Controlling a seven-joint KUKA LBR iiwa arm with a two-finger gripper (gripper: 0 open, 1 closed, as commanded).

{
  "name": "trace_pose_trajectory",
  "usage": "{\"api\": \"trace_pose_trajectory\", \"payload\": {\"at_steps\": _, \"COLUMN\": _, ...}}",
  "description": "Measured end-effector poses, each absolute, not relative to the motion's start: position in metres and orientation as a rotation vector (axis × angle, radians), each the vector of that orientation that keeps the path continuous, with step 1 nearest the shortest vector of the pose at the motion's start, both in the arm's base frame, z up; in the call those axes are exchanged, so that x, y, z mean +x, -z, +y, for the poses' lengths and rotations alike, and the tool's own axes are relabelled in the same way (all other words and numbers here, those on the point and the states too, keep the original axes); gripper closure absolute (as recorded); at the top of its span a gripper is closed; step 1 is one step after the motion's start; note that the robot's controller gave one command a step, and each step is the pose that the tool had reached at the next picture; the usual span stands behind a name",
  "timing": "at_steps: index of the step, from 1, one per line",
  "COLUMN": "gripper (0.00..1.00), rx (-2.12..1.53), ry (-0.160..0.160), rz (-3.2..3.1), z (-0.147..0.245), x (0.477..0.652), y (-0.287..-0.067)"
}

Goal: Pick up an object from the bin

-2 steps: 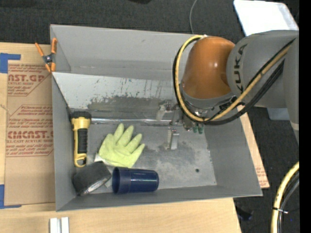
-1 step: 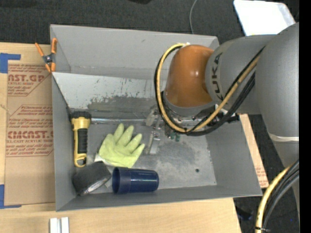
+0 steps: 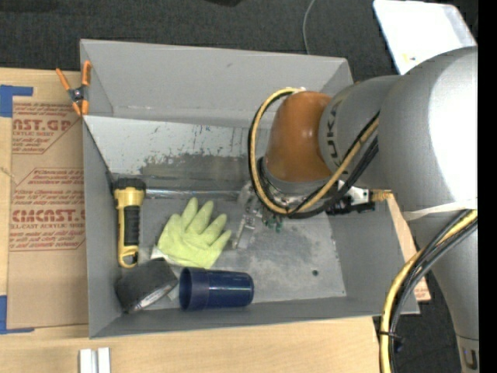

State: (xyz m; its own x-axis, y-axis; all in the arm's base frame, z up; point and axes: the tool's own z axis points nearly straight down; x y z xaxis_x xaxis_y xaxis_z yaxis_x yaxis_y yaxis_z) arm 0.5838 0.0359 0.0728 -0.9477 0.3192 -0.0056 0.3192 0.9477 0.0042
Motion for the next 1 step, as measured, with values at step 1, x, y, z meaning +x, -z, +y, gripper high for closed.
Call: {"api": "trace_pose_trajectory", "payload": {"at_steps": 1, "gripper": 0.00, "rx": 0.898, "ry": -0.013, "rz": 3.002, "z": 0.0754, "x": 0.5782, "y": -0.0755}}
